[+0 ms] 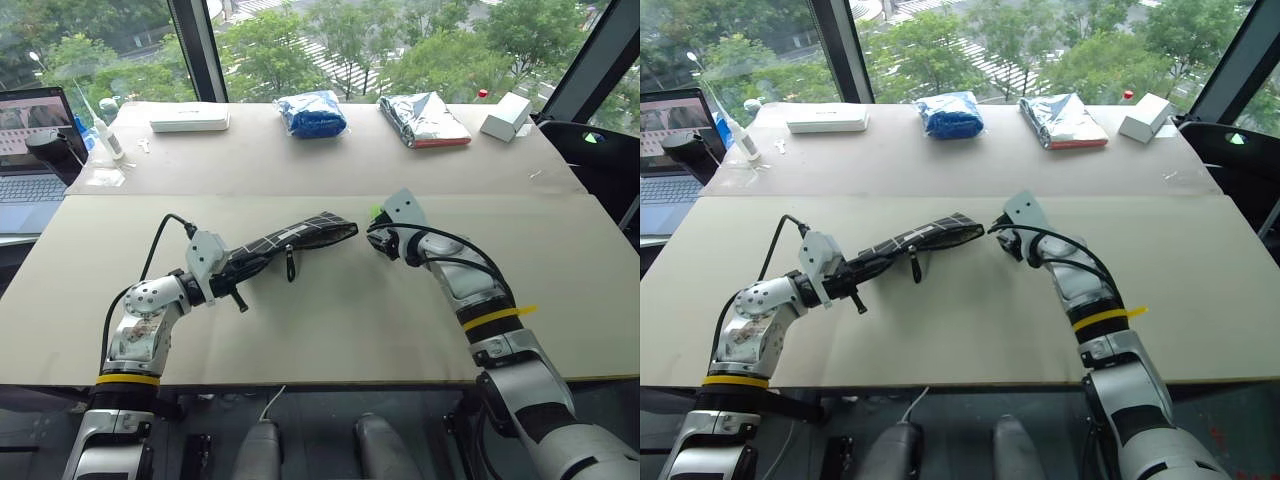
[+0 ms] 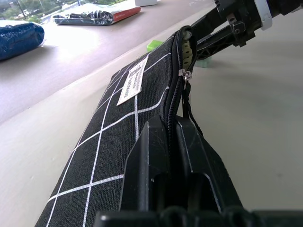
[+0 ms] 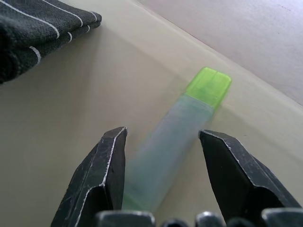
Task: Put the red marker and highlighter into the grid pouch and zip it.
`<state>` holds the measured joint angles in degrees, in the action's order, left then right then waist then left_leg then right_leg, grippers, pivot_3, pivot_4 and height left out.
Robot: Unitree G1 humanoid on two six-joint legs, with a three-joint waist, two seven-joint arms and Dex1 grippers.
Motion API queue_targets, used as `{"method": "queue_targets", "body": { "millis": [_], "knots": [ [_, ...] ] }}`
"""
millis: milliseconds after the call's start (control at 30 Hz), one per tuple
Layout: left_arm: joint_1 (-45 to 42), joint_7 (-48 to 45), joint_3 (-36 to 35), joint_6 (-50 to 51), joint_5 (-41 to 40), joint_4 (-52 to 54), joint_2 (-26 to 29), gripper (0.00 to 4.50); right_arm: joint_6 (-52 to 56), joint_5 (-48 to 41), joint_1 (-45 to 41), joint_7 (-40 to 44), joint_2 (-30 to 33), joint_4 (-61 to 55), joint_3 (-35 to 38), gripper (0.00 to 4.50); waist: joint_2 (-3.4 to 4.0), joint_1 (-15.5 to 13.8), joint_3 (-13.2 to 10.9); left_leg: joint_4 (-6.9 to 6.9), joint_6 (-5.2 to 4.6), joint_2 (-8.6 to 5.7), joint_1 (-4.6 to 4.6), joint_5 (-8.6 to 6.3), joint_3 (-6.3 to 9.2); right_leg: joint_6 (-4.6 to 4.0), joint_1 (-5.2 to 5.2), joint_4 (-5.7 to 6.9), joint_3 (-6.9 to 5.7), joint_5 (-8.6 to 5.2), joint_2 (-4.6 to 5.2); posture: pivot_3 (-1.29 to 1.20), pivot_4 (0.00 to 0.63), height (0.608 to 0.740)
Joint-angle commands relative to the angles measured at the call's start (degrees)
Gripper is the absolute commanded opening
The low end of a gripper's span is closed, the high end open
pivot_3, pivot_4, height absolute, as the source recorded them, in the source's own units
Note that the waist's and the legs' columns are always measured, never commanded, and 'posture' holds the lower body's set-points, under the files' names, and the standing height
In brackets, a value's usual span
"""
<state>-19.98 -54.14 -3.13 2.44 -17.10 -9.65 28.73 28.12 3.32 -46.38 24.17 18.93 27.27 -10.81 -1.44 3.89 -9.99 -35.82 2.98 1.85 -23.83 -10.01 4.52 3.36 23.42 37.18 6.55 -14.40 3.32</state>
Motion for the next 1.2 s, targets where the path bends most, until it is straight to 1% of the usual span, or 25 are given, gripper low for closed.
{"method": "queue_targets", "body": {
  "millis": [33, 167, 400, 567, 600, 633, 733, 800, 933, 1067, 1133, 1200],
  "knots": [
    [0.0, 0.8, -0.6, 0.1, -0.9, 2.7, -0.1, 0.0, -1.0, 2.1, -0.1, -2.4, 0.0, 4.0, 0.1, 2.73, 0.0, 0.0, 0.0, 0.0, 0.0, 0.0, 0.01, 0.0, 0.0, 0.0, -0.03, 0.0, 0.0, 0.0, 0.0, 0.0, 0.15, 0.74],
    [0.4, 1.0, -0.6, 0.1, -1.0, 2.9, 0.0, 0.0, -1.4, 1.8, 0.6, -4.0, 0.3, 5.2, 1.7, 2.73, -0.02, -0.2, 0.0, 0.0, 0.0, 0.0, 0.12, 0.0, 0.01, 0.01, -0.2, -0.07, -0.04, 0.0, 0.01, 0.0, 0.15, 0.74],
    [0.2, 0.9, -0.4, 0.0, -1.1, 2.6, -0.1, 0.0, 0.4, 0.6, 1.9, -6.3, -0.4, 3.7, 4.4, 2.73, -0.02, -0.3, 0.0, 0.0, 0.0, -0.01, 0.12, 0.0, 0.02, 0.01, -0.21, -0.07, -0.05, 0.0, 0.01, 0.0, 0.15, 0.74],
    [-0.6, 0.8, 0.0, -0.2, -0.9, 1.9, -0.4, 0.0, 1.9, 0.1, 4.3, -6.3, -1.3, 1.3, 4.3, 2.73, -0.02, -0.4, 0.0, 0.01, 0.0, 0.0, 0.12, 0.0, 0.02, 0.01, -0.21, -0.08, -0.05, -0.01, 0.01, 0.0, 0.15, 0.74],
    [-0.7, 0.7, 0.0, -0.2, -0.9, 1.8, -0.5, 0.0, 2.2, 0.1, 4.8, -5.9, -1.5, 0.6, 4.1, 2.49, -0.02, -0.4, 0.0, 0.0, 0.0, -0.01, 0.12, 0.0, 0.02, 0.01, -0.21, -0.08, -0.05, -0.01, 0.01, 0.0, 0.15, 0.74],
    [-0.8, 0.7, 0.0, -0.2, -0.9, 1.8, -0.5, 0.0, 2.6, -0.1, 5.2, -5.8, -1.7, 0.0, 4.3, 2.49, -0.02, -0.4, 0.0, 0.01, 0.0, -0.01, 0.11, 0.0, 0.02, 0.01, -0.21, -0.09, -0.05, -0.01, 0.01, 0.0, 0.15, 0.74],
    [-1.0, 0.6, 0.2, -0.4, -0.8, 1.5, -0.7, 0.0, 2.9, -0.8, 6.2, -4.7, -1.9, -1.6, 4.8, 1.4, -0.02, -0.4, 0.0, 0.01, 0.0, 0.0, 0.12, 0.0, 0.02, 0.02, -0.21, -0.08, -0.05, -0.01, 0.01, 0.0, 0.15, 0.74],
    [-1.1, 0.6, 0.2, -0.4, -0.7, 1.4, -0.8, 0.0, 3.6, -1.2, 6.6, -4.1, -2.0, -2.5, 5.3, 1.05, -0.02, -0.4, 0.0, 0.0, 0.0, 0.0, 0.12, 0.0, 0.02, 0.02, -0.21, -0.09, -0.05, -0.01, 0.01, 0.0, 0.15, 0.74],
    [-1.2, 0.6, 0.1, -0.4, -0.8, 1.4, -0.8, 0.0, 3.5, -1.0, 6.2, -4.4, -1.5, -2.8, 6.2, 1.05, -0.02, -0.4, 0.0, 0.01, 0.0, 0.0, 0.12, 0.0, 0.02, 0.02, -0.21, -0.09, -0.05, -0.01, 0.01, 0.0, 0.15, 0.74],
    [-1.1, 0.7, 0.1, -0.1, -0.9, 1.6, -0.7, 0.0, -2.8, -0.9, 4.4, -5.3, -0.2, -3.0, 7.9, 1.05, -0.02, -0.5, 0.0, 0.01, 0.0, -0.01, 0.11, 0.0, 0.02, 0.02, -0.21, -0.1, -0.06, -0.01, 0.01, 0.0, 0.15, 0.74],
    [-1.1, 0.6, 0.0, 0.0, -0.9, 1.7, -0.7, 0.0, -7.0, -2.4, 4.3, -0.7, 1.7, -6.7, 7.9, 1.05, -0.02, -0.4, 0.0, 0.01, 0.0, -0.02, 0.08, 0.0, 0.02, 0.02, -0.17, -0.11, -0.04, -0.01, 0.02, 0.0, 0.15, 0.74],
    [-1.0, 0.6, 0.0, 0.0, -0.9, 1.8, -0.6, 0.0, -12.0, -2.9, 4.8, 4.4, 5.1, -11.1, 7.2, 1.05, 0.02, -0.3, 0.0, 0.02, 0.0, -0.01, 0.07, 0.0, 0.01, 0.02, -0.16, -0.12, -0.04, -0.01, 0.01, 0.0, 0.15, 0.74]
  ]
}}
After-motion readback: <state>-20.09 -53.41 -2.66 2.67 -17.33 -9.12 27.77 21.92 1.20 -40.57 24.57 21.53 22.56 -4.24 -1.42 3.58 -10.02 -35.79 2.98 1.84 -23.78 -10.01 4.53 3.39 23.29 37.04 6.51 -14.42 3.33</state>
